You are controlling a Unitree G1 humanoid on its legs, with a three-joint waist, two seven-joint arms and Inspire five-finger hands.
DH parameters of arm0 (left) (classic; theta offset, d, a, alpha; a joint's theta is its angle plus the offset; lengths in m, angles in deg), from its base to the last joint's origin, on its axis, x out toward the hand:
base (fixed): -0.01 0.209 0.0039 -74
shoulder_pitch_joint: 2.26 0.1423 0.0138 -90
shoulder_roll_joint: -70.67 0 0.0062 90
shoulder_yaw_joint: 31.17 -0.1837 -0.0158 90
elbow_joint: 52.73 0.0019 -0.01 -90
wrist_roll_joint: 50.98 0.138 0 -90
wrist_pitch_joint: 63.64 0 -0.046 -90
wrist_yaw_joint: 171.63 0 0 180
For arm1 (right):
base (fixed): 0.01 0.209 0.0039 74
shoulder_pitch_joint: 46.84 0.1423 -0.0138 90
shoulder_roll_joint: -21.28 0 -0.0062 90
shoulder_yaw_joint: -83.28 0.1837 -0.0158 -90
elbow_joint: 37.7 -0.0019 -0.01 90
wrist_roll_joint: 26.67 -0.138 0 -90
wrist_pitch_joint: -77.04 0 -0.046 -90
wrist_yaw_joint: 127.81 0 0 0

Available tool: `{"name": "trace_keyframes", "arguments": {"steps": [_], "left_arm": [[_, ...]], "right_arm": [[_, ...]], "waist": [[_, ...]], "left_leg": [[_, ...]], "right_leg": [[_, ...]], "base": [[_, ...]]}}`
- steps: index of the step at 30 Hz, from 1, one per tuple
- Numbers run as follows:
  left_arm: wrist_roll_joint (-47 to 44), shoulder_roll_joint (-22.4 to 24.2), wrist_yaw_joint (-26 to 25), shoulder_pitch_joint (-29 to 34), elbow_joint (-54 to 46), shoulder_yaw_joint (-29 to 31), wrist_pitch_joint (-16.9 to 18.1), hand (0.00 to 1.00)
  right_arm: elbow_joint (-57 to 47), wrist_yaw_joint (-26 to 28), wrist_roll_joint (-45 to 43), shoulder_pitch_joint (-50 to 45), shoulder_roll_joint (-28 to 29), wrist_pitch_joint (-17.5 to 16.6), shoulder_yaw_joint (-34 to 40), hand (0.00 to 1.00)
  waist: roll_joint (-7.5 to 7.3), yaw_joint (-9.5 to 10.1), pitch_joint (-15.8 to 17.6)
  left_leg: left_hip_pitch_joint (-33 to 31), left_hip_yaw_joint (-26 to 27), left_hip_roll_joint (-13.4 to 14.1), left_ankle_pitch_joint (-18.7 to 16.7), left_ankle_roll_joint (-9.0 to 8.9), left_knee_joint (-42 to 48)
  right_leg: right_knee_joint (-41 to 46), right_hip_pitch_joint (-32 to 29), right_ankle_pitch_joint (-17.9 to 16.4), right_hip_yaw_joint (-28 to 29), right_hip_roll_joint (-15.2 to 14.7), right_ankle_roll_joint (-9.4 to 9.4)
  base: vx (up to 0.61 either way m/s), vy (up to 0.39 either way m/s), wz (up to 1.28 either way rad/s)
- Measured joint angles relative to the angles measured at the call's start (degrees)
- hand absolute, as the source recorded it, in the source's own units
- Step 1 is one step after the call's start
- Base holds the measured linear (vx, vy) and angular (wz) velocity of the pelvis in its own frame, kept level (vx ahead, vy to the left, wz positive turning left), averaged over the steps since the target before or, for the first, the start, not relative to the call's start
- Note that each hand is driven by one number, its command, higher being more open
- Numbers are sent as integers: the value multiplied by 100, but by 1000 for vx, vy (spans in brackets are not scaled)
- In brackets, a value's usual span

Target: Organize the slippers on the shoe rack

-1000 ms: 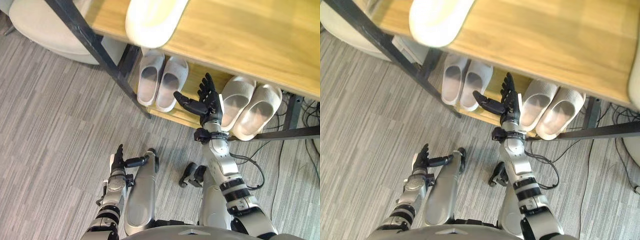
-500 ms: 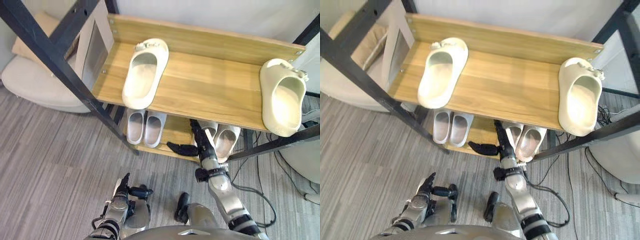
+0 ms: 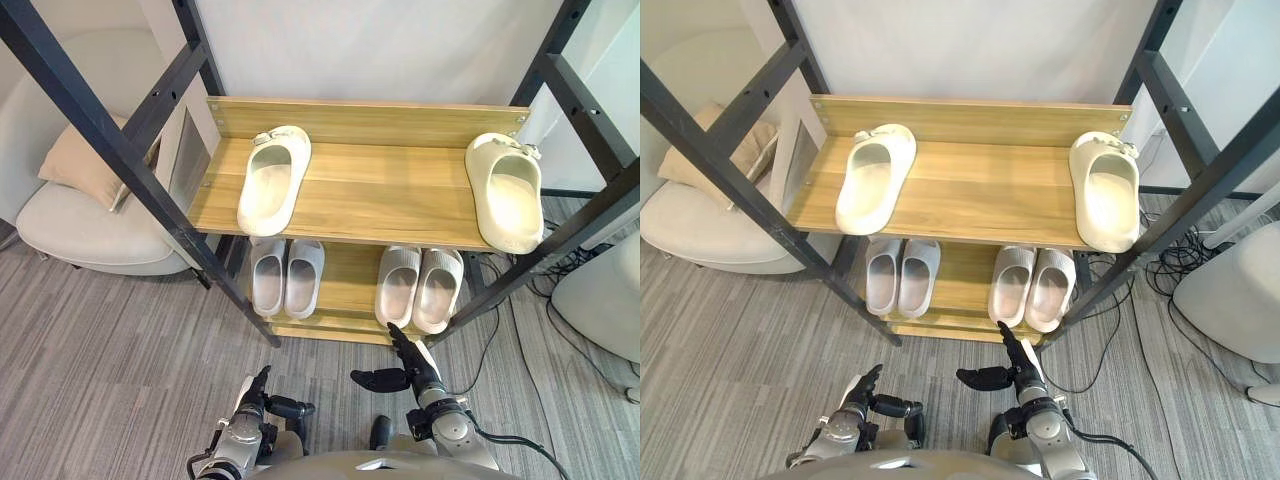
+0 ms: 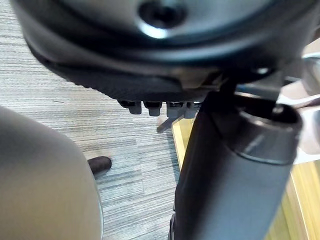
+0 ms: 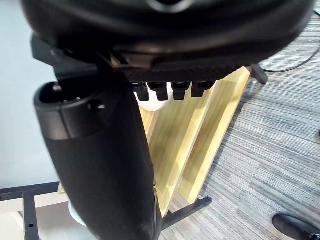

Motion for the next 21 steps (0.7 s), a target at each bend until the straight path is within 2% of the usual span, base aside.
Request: {"name": "trace_keyframes", "arguments": {"steps": [4,8,12,14,18,21], "left_arm": [[-43,-5,63,26,-10,-193,14,100],[-59,-83,180,135,-434,-746,21,100],[-289,-188,344,432,-1334,-1304,32,100],[-524,-345,505,696,-2262,-1677,65,100],[-1198,-899,1066,1072,-3910,-2403,327,100],[-1465,-1112,1303,1110,-4401,-2768,406,100]], "right_arm": [[209,16,-1,-19,29,15,194,100],[624,18,-1,-41,18,45,397,100],[674,8,-16,-113,20,61,579,100],[741,26,-41,-117,-9,61,635,100],[751,216,-414,-220,-41,10,757,100],[805,284,-460,-232,-65,-14,802,100]], "waist": [[51,-29,-57],[75,-57,-76],[79,-64,-79],[89,-65,-100],[155,-67,-139],[194,-68,-182]], "left_leg": [[41,13,0,52,-7,-122],[103,-8,-1,85,30,-178],[118,-83,-20,105,42,-242],[123,-117,-29,107,43,-281],[184,-211,-54,112,50,-317],[249,-238,-57,110,50,-343]], "right_leg": [[-150,21,79,50,35,19],[-310,141,157,41,73,-18],[-394,200,157,-38,81,-18],[-404,209,139,-80,101,-15],[-403,308,77,-184,90,4],[-403,370,44,-216,87,12]], "base": [[-30,2,-6],[8,-2,0],[45,-5,10],[48,-7,10],[43,1,11],[15,4,8]]}}
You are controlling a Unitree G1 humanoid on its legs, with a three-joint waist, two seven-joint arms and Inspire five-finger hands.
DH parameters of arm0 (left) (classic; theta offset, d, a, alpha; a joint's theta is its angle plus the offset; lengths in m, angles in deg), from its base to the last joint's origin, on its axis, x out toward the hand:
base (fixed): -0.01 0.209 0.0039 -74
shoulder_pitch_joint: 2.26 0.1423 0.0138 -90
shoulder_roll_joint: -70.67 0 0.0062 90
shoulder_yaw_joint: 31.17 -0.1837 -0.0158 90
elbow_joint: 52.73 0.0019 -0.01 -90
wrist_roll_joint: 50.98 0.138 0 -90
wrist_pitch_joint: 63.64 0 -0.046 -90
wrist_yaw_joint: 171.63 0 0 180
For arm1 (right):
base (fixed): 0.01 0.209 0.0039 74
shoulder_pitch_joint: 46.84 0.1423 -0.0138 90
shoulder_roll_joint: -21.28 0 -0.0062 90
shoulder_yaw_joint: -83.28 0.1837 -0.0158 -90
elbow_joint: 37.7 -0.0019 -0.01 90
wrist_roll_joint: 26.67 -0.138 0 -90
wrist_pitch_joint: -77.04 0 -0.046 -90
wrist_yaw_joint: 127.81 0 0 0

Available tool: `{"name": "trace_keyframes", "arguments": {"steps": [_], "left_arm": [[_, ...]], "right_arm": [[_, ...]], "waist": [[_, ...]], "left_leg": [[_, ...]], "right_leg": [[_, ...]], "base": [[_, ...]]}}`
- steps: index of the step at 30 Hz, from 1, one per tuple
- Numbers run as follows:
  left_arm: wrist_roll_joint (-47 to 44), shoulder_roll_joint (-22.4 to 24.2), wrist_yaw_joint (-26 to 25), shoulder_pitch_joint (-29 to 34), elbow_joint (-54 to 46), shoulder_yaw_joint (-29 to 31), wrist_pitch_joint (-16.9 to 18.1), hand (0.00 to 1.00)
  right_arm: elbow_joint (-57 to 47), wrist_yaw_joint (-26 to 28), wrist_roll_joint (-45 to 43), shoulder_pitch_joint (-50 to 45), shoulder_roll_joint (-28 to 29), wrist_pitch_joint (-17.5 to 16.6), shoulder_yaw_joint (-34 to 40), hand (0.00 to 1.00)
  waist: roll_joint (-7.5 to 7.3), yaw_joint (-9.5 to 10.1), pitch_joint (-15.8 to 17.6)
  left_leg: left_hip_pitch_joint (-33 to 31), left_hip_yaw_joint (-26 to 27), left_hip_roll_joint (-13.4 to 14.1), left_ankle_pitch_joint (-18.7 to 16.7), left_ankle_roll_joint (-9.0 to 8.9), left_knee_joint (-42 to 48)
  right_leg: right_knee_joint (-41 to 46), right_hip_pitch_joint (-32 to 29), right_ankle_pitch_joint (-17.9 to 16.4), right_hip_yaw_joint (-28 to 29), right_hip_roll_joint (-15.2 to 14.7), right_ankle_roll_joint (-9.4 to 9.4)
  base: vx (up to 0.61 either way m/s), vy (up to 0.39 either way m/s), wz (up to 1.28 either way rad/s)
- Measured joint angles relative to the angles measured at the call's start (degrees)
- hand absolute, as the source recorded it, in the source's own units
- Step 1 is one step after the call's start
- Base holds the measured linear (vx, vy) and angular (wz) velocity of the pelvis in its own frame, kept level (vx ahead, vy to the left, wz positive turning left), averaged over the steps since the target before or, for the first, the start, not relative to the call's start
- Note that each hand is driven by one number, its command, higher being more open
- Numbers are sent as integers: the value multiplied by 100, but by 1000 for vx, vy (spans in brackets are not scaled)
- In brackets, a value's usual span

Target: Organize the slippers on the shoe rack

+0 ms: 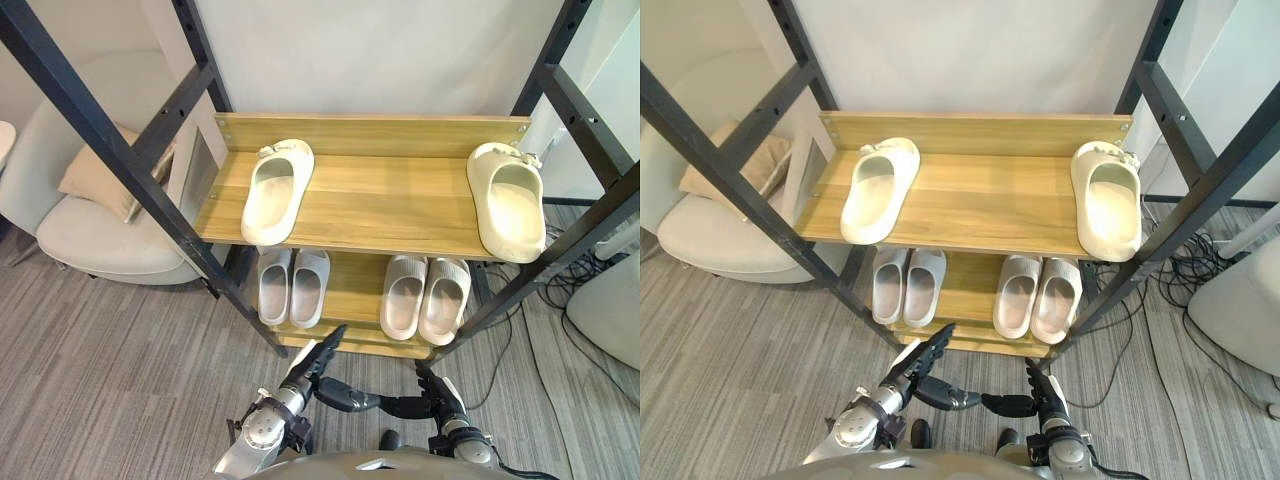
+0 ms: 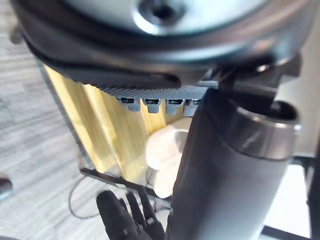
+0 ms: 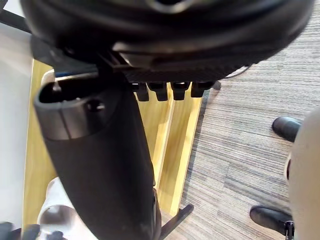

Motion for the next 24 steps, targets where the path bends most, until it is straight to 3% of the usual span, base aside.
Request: {"name": "trace_keyframes", "arguments": {"steps": [3,8,13,24], "left_arm": [[-612,-79,388,36,-636,-530,30,100],[-1258,-61,748,-42,-1478,-1126,28,100],[-1915,-70,743,-388,-2060,-1130,19,100],[-2186,197,374,-434,-3561,-811,27,100]], "right_arm": [[31,121,-24,-9,-77,-30,2,100],[30,229,-124,-83,-81,-30,-7,100],[30,237,-123,-105,-82,-20,-19,100],[266,258,-172,-4,-40,-6,-197,100]], "waist": [[97,-9,-93],[101,-19,-248],[91,-19,-310],[1,22,-458]], "left_leg": [[26,0,2,0,0,-37],[74,2,21,0,-1,-99],[158,24,21,0,-2,-140],[241,53,34,-11,-5,-146]], "right_leg": [[0,11,-18,-2,1,4],[9,27,-62,-2,22,-11],[19,77,-70,13,25,-8],[110,133,-132,53,-13,-4]], "base": [[0,0,0],[6,-1,0],[2,2,-1],[-5,8,-1]]}}
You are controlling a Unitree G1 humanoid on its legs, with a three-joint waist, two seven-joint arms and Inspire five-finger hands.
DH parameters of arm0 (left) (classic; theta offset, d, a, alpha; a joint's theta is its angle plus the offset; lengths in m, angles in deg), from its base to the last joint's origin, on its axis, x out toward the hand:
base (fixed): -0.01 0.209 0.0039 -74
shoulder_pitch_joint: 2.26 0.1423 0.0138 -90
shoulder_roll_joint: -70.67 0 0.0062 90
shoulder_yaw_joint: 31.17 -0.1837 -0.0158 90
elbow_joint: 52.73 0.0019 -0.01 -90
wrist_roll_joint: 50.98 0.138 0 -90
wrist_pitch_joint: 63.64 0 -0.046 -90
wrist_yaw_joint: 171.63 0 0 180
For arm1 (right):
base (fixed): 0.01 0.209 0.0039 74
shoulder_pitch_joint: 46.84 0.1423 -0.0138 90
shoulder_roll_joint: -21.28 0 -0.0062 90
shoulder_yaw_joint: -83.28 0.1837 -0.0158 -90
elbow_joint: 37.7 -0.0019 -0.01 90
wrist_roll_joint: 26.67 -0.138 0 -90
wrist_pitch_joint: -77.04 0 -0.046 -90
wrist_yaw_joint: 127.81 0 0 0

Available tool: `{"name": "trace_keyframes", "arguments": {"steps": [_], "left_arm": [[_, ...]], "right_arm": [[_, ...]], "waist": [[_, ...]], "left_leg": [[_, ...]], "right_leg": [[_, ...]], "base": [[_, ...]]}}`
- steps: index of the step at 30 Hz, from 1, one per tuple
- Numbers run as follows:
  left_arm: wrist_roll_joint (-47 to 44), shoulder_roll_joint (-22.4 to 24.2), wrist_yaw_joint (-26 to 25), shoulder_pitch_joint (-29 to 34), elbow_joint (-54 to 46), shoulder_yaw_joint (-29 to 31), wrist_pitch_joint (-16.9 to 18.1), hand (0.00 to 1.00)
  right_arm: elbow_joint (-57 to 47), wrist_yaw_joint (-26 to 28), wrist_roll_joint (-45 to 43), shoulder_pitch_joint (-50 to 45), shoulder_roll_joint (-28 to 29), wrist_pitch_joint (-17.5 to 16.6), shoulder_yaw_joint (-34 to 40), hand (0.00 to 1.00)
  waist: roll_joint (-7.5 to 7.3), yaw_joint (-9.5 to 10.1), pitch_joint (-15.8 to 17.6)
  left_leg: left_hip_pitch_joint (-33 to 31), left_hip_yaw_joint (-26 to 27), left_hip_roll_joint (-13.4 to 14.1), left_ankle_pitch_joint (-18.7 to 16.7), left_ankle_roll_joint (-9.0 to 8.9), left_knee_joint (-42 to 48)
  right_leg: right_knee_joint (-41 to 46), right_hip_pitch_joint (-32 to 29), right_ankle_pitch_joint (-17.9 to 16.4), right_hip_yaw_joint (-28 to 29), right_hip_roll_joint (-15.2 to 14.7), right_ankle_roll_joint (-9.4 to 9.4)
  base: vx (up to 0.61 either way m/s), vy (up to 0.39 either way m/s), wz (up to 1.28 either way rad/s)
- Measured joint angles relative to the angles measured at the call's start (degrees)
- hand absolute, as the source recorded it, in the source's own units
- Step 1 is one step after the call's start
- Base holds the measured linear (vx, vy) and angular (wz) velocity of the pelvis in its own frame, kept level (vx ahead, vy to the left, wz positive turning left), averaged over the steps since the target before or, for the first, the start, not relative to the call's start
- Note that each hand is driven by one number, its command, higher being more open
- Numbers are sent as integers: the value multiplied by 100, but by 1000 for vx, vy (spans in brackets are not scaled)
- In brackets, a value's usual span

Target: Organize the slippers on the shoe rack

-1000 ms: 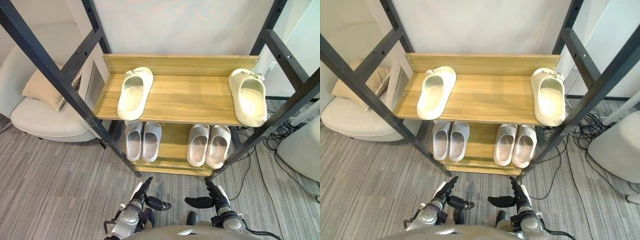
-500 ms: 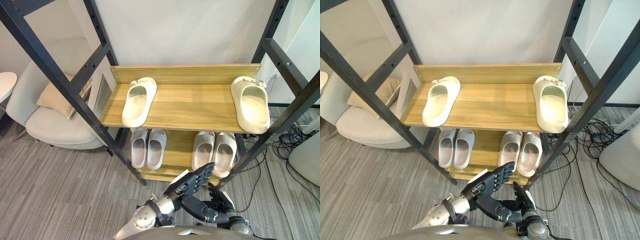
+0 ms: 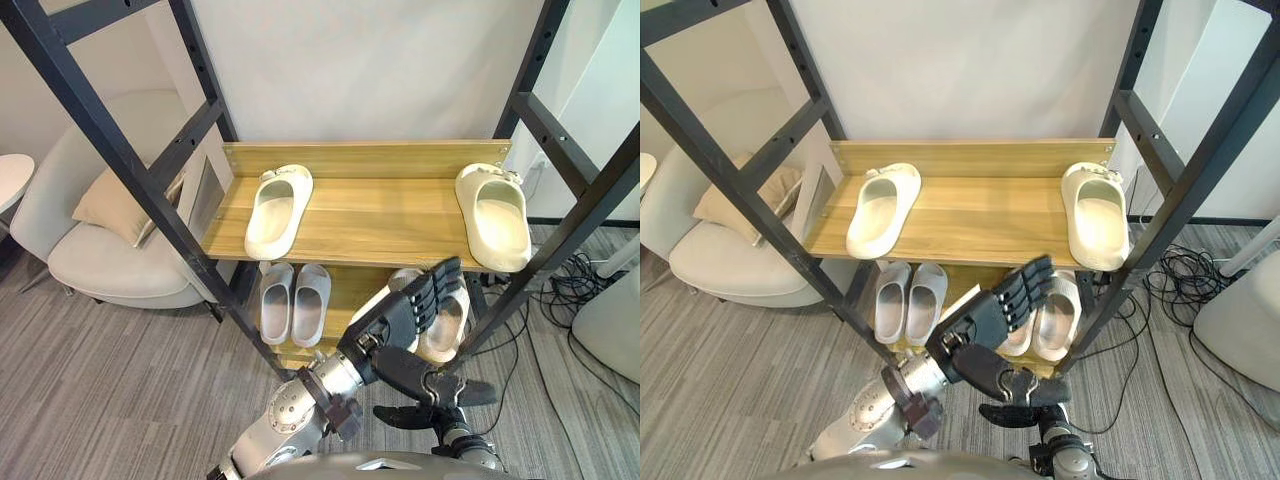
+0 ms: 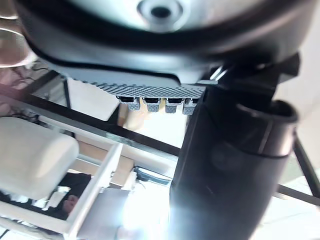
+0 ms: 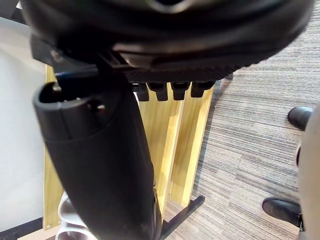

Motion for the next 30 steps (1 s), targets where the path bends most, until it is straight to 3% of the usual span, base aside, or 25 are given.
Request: {"name": "trace_keyframes", "arguments": {"steps": [2,5,7,11,15,20,23,30], "left_arm": [[-2,126,-168,-204,-186,119,84,100],[109,300,-543,-571,-418,742,247,100],[302,308,-779,-764,-471,1144,401,100],[845,292,-1170,-895,-568,1593,683,100],[1398,219,-1511,-1289,-423,1897,695,100],[2120,-57,-2065,-2000,250,2820,709,100],[2363,-310,-2348,-2041,516,3218,702,100],[3235,-946,-2610,-2364,983,3448,654,100]], "right_arm": [[175,-85,6,103,43,35,-80,100],[-205,224,-745,-222,-22,-65,-231,100],[-82,220,-469,-216,1,-173,-98,100],[195,188,-579,-119,-2,-30,185,100],[195,45,-366,-97,28,-9,169,100],[194,1,-259,-28,27,-6,26,100],[194,8,-212,19,56,-7,-35,100],[147,11,-147,4,97,-13,-35,100]], "waist": [[-2,52,-33],[5,85,-39],[-3,91,-38],[-31,91,-47],[-85,91,-59],[-114,72,-45],[-152,12,-20],[-241,15,36]], "left_leg": [[23,-10,2,0,0,7],[45,-29,3,-1,0,34],[75,-33,4,-6,2,32],[78,-89,-8,-7,7,11],[59,-146,-10,-5,3,-6],[9,-181,-18,-5,2,-6],[3,-178,-18,-13,-2,-9],[-47,-100,-15,-39,-1,-12]], "right_leg": [[24,21,-10,-8,0,-4],[54,49,-23,-23,14,-8],[62,72,-42,-27,-5,-7],[81,86,-83,-82,-20,13],[84,86,-104,-136,-15,2],[81,56,-128,-167,-11,-2],[79,40,-140,-153,-10,1],[84,-75,-140,-75,-6,1]], "base": [[0,0,0],[-18,-3,2],[-36,14,1],[-15,4,6],[23,-9,8],[21,-4,3],[0,0,0],[-7,10,-5]]}}
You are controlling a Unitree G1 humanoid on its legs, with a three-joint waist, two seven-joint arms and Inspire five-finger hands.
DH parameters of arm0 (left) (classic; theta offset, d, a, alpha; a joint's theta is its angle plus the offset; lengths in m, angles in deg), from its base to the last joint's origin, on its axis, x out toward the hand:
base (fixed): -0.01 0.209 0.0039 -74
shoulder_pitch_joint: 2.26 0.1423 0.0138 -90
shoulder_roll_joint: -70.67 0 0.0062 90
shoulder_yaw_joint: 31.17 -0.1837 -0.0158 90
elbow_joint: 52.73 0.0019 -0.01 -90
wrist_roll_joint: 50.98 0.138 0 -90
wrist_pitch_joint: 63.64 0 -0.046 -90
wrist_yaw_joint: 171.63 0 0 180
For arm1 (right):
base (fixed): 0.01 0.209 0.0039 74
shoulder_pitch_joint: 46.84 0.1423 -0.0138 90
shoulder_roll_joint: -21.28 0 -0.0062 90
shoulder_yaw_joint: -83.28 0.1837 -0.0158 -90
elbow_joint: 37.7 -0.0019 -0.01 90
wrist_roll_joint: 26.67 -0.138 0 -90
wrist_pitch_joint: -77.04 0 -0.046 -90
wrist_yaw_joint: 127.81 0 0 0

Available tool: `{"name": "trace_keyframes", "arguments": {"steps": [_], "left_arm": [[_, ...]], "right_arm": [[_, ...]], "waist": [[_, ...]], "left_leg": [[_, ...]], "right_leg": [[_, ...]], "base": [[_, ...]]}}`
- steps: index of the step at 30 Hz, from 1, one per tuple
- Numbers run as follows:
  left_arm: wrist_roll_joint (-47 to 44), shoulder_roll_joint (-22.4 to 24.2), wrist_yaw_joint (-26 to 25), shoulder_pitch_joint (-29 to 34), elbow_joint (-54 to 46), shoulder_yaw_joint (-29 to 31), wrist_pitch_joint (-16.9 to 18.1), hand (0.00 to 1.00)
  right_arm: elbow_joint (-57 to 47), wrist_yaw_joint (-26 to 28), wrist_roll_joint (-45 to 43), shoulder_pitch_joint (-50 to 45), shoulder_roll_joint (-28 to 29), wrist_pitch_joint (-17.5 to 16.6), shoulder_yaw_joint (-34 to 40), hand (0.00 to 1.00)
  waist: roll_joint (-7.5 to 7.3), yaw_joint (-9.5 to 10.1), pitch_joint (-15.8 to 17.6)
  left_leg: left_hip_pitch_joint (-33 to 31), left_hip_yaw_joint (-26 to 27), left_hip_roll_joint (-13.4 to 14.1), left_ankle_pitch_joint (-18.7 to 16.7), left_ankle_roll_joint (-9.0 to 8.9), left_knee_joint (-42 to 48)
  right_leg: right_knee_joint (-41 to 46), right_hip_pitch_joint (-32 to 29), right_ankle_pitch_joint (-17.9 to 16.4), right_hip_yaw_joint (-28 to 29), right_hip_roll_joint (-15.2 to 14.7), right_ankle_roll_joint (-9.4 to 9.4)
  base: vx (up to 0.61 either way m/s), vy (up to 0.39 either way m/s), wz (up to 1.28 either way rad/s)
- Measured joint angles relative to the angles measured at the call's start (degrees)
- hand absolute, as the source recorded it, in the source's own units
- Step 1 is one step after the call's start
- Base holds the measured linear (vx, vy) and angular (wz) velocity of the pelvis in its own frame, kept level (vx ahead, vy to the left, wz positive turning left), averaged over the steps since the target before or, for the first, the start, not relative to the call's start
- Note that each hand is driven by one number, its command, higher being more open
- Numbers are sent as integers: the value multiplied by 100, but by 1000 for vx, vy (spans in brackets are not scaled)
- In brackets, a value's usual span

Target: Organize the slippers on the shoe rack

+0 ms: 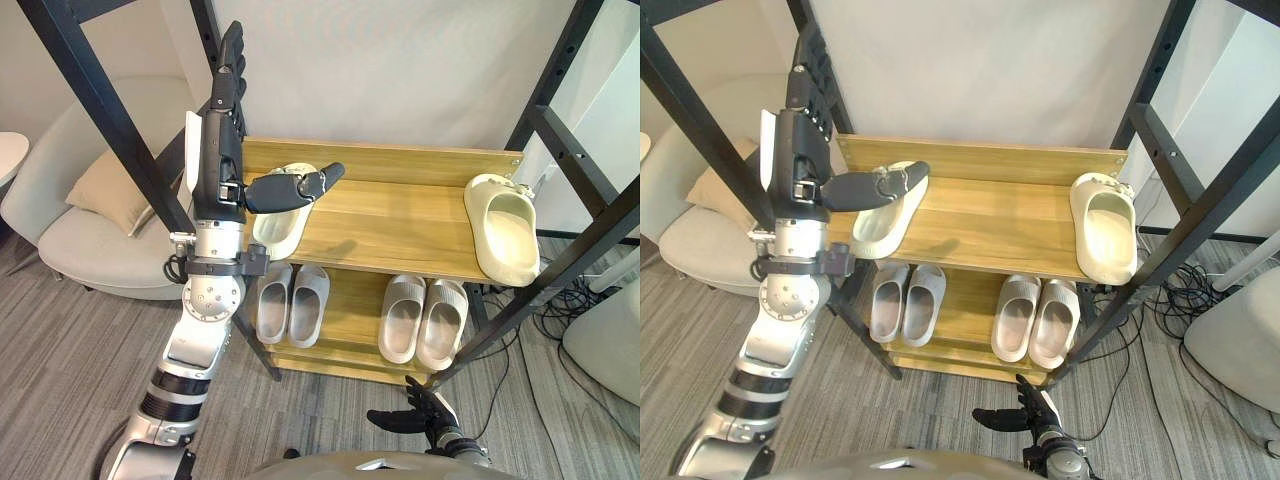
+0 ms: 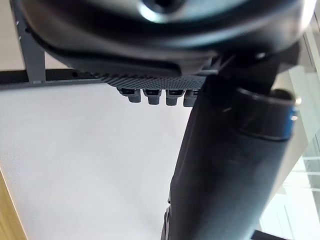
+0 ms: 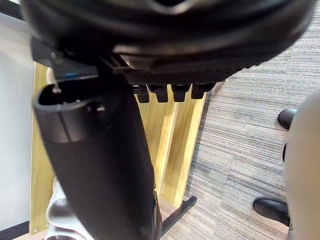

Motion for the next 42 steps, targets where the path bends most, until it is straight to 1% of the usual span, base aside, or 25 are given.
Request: {"name": "trace_keyframes", "arguments": {"steps": [1,3,9,10,11,12,14,15,17,20,22,25,29,31,38,39,42], "left_arm": [[74,-54,1,-54,57,0,-22,100],[668,-377,16,-299,457,2,-172,100],[1662,-496,23,-316,789,187,-428,100],[1909,-621,22,-316,848,211,-506,100],[1973,-657,22,-316,851,215,-537,100],[2223,-724,15,-317,860,221,-600,100],[2700,-812,9,-321,862,221,-652,100],[2750,-831,9,-322,864,221,-656,100],[3169,-937,6,-323,897,222,-716,100],[3418,-1016,-10,-323,973,227,-780,100],[3537,-1147,-19,-326,1218,229,-826,100],[3586,-1155,-19,-323,1481,363,-953,100],[3703,-1177,-36,-323,1482,452,-962,100],[3807,-1177,-36,-323,1482,465,-1031,100],[3867,-1177,-26,-324,1503,464,-1033,100],[3867,-1177,-23,-324,1515,463,-1032,0],[3864,-1177,-23,-352,1575,463,-1027,0]], "right_arm": [[-8,1,1,-1,-2,-3,0,100],[-98,7,2,-29,-2,-7,-1,100],[-143,17,6,-40,-4,-28,2,100],[-169,26,62,-45,-3,-28,4,100],[-177,28,95,-45,-5,-29,4,100],[-181,38,110,-48,-7,-46,6,100],[-181,41,112,-59,-6,-103,6,100],[-181,42,112,-60,-6,-112,5,100],[-181,42,113,-73,-6,-151,6,100],[-179,41,113,-81,-4,-179,9,100],[-179,41,112,-85,-1,-202,20,100],[-167,40,113,-87,5,-202,47,100],[-165,39,113,-88,8,-202,66,100],[-166,39,113,-88,9,-202,76,100],[-179,41,113,-96,14,-199,100,100],[-180,41,113,-96,16,-199,100,100],[-190,41,113,-101,21,-198,104,100]], "waist": [[0,-1,0],[4,-36,14],[-6,-57,35],[-12,-57,43],[-13,-57,44],[-15,-61,45],[-23,-65,52],[-23,-65,55],[-41,-65,66],[-54,-64,74],[-54,-75,74],[-77,-64,90],[-87,-62,92],[-87,-65,92],[-86,-79,93],[-86,-82,93],[-84,-89,94]], "left_leg": [[-16,4,0,0,0,0],[-57,27,0,-4,0,-1],[-155,57,-1,-24,3,13],[-158,57,0,-35,8,24],[-161,57,0,-36,7,26],[-162,57,0,-47,12,31],[-163,57,1,-83,11,51],[-163,57,3,-89,11,55],[-165,58,7,-119,11,77],[-163,62,5,-126,11,79],[-161,75,6,-126,11,78],[-166,103,7,-129,7,78],[-176,162,5,-131,5,78],[-182,170,5,-131,6,78],[-210,177,5,-131,6,78],[-212,180,5,-131,6,78],[-224,193,5,-132,6,78]], "right_leg": [[5,-23,1,5,0,0],[5,-63,4,29,7,3],[4,-185,3,104,16,3],[4,-204,3,147,16,2],[4,-214,3,160,16,2],[5,-220,2,176,14,2],[5,-219,0,189,14,-1],[5,-219,0,190,15,-1],[9,-225,-3,203,15,-1],[11,-235,-2,207,15,-1],[11,-242,-1,217,15,-1],[10,-259,1,242,16,-2],[10,-285,12,294,13,2],[10,-298,15,299,14,0],[2,-339,30,305,13,3],[-4,-341,33,308,13,2],[-22,-354,47,321,15,1]], "base": [[3,12,-6],[24,3,-5],[29,7,-7],[24,10,-11],[20,11,-13],[14,17,-7],[3,8,-3],[0,0,0],[0,0,0],[0,0,0],[-1,8,-2],[2,10,-3],[11,20,-7],[3,8,-2],[0,0,0],[0,0,0],[0,0,0]]}}
